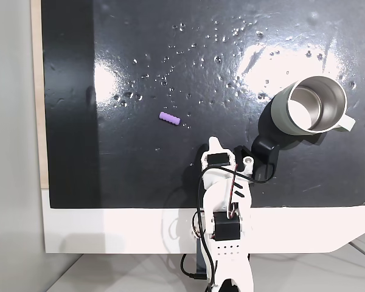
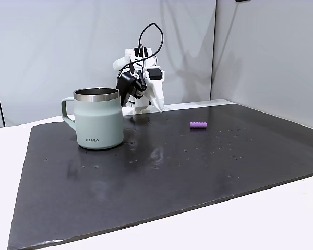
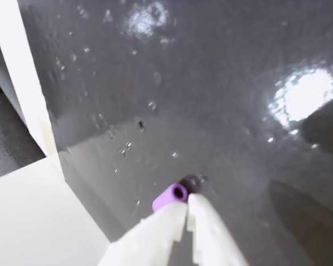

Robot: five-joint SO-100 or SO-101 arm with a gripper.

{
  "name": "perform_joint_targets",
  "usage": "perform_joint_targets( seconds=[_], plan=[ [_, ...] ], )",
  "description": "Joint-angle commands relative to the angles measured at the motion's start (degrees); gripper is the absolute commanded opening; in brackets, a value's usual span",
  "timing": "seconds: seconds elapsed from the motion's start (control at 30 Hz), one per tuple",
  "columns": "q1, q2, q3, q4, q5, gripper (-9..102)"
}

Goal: Grasp a pengrip and put it in the cup.

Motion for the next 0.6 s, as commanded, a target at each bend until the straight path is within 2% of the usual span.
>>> perform_joint_targets(
  seconds=[0.0,0.33,0.47,0.57],
  plan=[
    [-1.6,-0.3,-7.4,1.7,0.0,0],
    [-3.7,-34.5,-33.8,4.7,8.3,1],
    [-5.5,-46.2,-40.8,5.8,15.8,13],
    [-8.1,-52.6,-44.2,6.2,21.4,15]
  ],
)
